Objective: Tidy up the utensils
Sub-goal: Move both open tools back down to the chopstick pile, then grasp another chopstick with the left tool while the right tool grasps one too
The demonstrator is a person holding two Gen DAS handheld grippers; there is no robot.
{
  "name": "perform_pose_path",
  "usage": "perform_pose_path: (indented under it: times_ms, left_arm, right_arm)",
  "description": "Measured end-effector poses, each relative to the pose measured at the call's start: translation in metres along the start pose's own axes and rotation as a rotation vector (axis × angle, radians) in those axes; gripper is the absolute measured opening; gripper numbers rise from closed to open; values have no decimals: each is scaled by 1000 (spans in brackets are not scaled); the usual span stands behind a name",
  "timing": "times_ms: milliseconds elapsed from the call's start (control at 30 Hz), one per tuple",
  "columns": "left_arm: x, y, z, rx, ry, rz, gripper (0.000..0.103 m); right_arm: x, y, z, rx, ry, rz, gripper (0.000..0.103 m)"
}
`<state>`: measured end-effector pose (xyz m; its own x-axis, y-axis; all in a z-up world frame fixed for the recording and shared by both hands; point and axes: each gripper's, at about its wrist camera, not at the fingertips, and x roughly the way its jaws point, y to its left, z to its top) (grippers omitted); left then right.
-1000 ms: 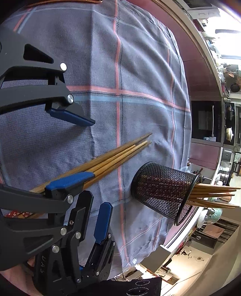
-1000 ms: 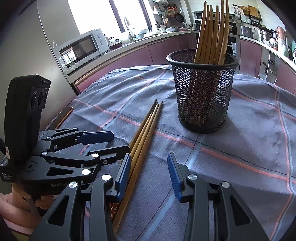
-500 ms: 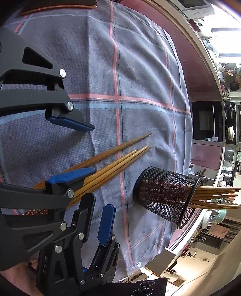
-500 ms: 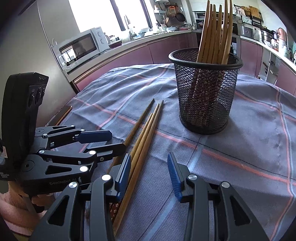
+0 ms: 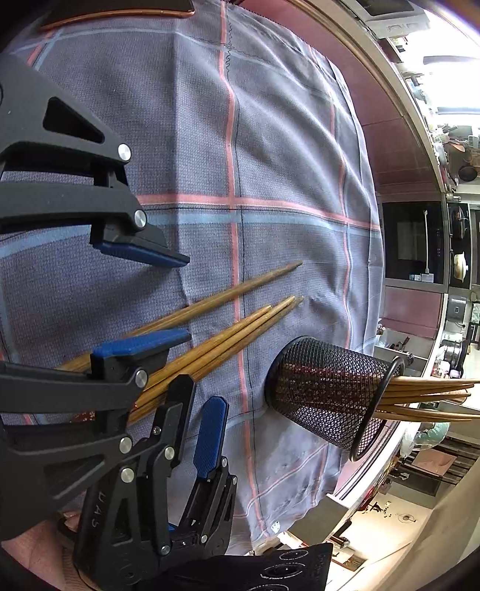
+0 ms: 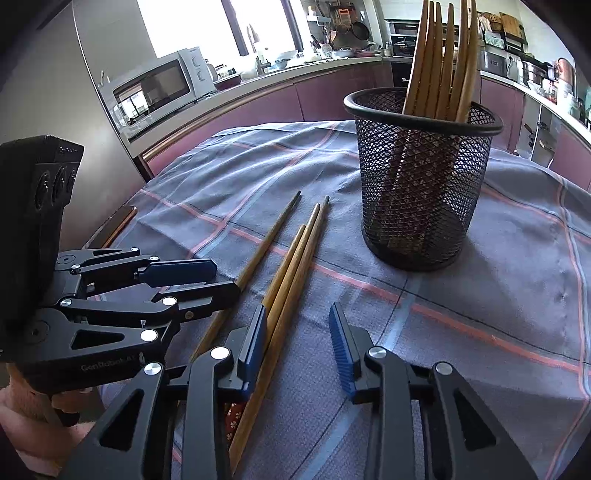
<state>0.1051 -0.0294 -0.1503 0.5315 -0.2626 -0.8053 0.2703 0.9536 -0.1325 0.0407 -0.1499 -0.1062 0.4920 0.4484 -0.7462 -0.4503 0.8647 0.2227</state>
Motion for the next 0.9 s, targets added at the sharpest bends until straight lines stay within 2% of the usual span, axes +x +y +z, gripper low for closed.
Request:
perform_pose_path:
  times_ms: [200, 400, 667, 867, 900]
  left_arm:
    - [0, -1, -1, 4, 0, -2, 36]
    - [0, 0, 0, 8, 1, -2, 37]
    - [7, -2, 8, 24, 9, 13, 33]
    - [11, -2, 12, 15, 7, 27, 30]
    - [11, -2, 12, 13, 7, 28, 27]
  right_arm:
    - [0, -1, 0, -1, 2, -12, 28]
    - [-1, 6, 0, -44, 3, -73, 27]
    - [12, 11, 10, -68, 25, -89, 24]
    - [17, 11, 17, -70, 26, -103, 16]
    - [17, 10, 17, -64, 25, -100, 11]
